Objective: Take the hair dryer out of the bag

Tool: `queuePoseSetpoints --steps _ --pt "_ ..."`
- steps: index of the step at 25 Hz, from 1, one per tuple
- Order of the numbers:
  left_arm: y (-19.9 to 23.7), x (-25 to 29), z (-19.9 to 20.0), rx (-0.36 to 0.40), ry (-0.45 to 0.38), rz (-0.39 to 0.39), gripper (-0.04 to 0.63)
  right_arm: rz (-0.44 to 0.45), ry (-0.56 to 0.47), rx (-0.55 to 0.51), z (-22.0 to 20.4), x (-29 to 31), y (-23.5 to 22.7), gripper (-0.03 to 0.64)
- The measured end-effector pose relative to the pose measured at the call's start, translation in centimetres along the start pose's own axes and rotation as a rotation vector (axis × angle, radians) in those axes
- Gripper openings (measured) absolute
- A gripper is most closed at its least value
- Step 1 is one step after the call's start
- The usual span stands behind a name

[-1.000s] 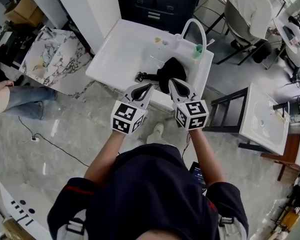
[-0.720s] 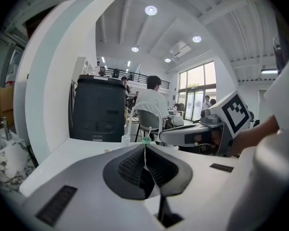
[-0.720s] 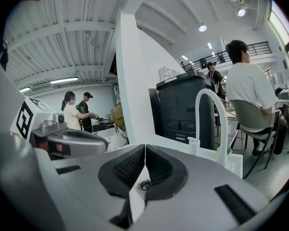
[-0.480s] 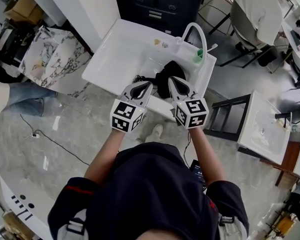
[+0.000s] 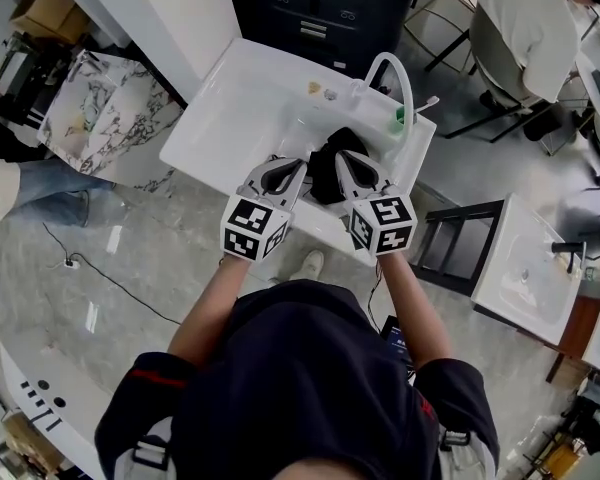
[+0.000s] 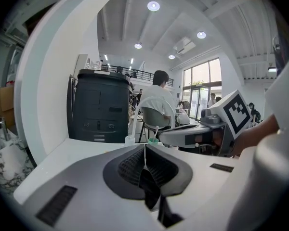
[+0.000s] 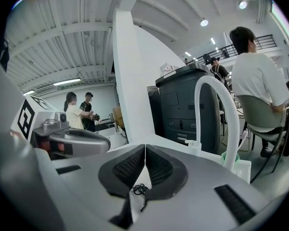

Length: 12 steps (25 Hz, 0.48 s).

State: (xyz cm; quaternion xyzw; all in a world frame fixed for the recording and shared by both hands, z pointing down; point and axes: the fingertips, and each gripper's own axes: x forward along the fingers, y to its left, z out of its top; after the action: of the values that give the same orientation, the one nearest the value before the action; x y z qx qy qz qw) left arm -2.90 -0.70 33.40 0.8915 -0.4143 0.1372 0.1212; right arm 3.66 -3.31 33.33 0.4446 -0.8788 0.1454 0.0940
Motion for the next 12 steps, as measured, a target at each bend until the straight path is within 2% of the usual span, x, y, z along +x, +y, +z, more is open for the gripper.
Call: queuePoseSetpoints --steps 12 --pt "-0.3 1.8 -0.6 -0.012 0.012 0.039 0.017 0.058 0.039 -0.012 -1.4 0.8 -1.2 0.034"
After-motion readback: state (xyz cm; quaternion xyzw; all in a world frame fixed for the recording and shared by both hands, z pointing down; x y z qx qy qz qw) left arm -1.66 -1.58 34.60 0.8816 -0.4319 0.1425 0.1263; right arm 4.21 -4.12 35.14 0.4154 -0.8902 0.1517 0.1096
